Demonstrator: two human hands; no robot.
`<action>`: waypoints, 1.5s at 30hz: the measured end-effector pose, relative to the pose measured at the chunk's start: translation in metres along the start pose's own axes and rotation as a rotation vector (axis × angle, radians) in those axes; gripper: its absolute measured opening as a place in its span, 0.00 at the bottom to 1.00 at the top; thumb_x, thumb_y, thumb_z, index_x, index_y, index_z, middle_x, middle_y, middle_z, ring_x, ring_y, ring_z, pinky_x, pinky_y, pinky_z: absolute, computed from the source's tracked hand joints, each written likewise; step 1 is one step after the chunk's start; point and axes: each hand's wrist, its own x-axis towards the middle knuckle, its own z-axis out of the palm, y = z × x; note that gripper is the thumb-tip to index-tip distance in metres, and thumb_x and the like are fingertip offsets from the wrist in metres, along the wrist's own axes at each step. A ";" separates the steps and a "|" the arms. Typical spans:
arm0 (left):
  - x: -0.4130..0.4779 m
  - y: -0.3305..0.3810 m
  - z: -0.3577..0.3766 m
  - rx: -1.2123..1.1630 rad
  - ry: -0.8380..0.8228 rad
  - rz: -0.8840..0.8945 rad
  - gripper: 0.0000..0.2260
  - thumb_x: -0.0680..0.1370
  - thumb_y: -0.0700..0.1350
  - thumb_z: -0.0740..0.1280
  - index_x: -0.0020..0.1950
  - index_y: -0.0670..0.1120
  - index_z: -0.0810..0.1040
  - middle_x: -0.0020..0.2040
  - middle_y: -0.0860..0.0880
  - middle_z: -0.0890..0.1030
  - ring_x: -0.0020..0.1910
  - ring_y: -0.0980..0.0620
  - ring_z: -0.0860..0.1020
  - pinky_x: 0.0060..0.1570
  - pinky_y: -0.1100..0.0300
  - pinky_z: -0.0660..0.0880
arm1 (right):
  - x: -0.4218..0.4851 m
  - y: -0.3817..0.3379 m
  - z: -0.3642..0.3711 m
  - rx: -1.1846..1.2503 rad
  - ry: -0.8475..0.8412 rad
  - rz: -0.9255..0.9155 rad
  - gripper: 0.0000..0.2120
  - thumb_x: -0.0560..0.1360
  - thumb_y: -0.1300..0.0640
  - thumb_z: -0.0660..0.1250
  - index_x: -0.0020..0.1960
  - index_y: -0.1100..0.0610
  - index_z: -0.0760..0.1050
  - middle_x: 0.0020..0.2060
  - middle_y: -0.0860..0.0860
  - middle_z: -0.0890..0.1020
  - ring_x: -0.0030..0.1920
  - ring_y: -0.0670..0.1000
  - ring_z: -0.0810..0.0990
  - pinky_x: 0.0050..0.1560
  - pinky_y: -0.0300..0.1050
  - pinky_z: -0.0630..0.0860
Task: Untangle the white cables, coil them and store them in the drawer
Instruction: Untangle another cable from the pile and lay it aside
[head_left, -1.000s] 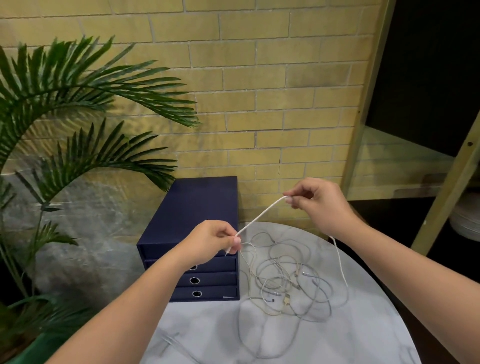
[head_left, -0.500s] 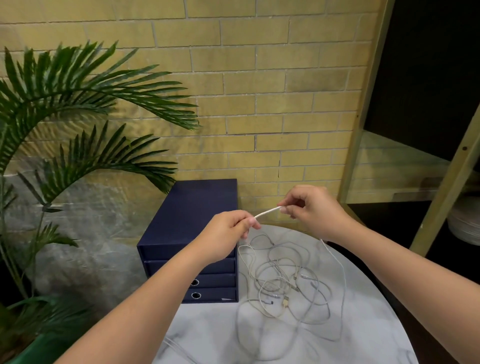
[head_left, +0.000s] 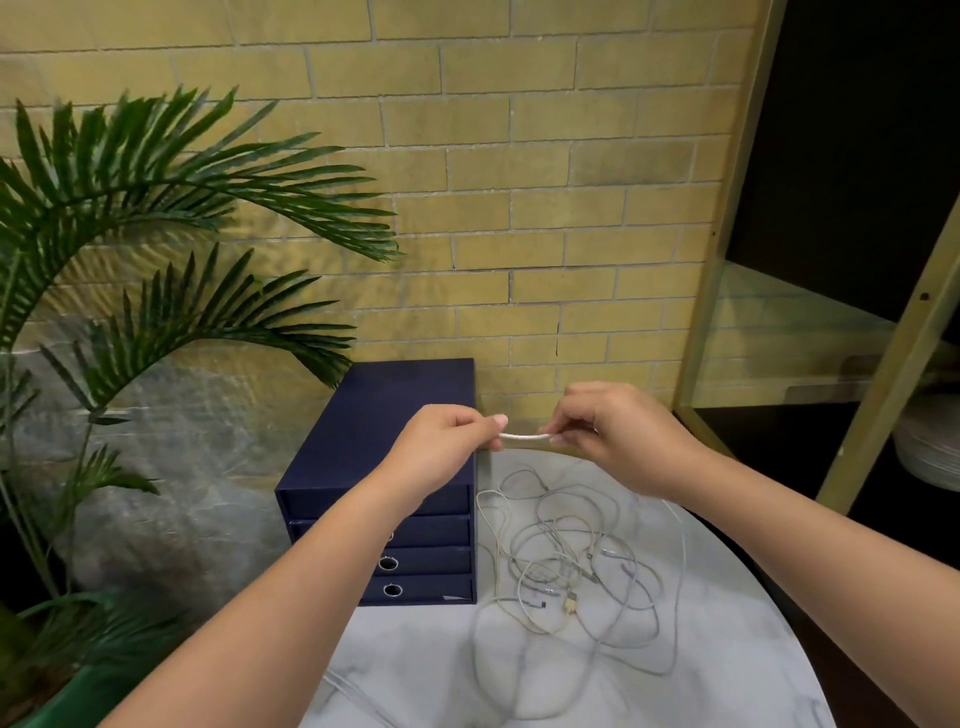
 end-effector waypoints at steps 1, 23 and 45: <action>0.000 -0.001 0.000 0.046 -0.022 0.009 0.15 0.76 0.57 0.68 0.37 0.49 0.84 0.30 0.55 0.75 0.34 0.56 0.71 0.42 0.61 0.68 | 0.001 -0.001 -0.002 -0.008 0.020 -0.010 0.06 0.73 0.63 0.68 0.45 0.53 0.82 0.35 0.38 0.74 0.37 0.39 0.73 0.35 0.32 0.66; -0.020 -0.060 -0.045 0.766 0.077 0.268 0.13 0.83 0.53 0.52 0.46 0.55 0.74 0.33 0.55 0.74 0.33 0.57 0.73 0.32 0.60 0.65 | 0.002 0.044 -0.016 0.005 0.023 0.156 0.05 0.75 0.60 0.68 0.47 0.60 0.82 0.37 0.43 0.76 0.41 0.46 0.74 0.44 0.39 0.69; -0.020 -0.023 -0.005 0.650 0.105 0.398 0.25 0.82 0.60 0.45 0.38 0.48 0.73 0.28 0.53 0.72 0.30 0.54 0.72 0.30 0.58 0.67 | 0.014 0.014 -0.016 0.004 0.144 -0.010 0.08 0.79 0.58 0.62 0.46 0.55 0.79 0.39 0.47 0.76 0.41 0.48 0.74 0.42 0.46 0.73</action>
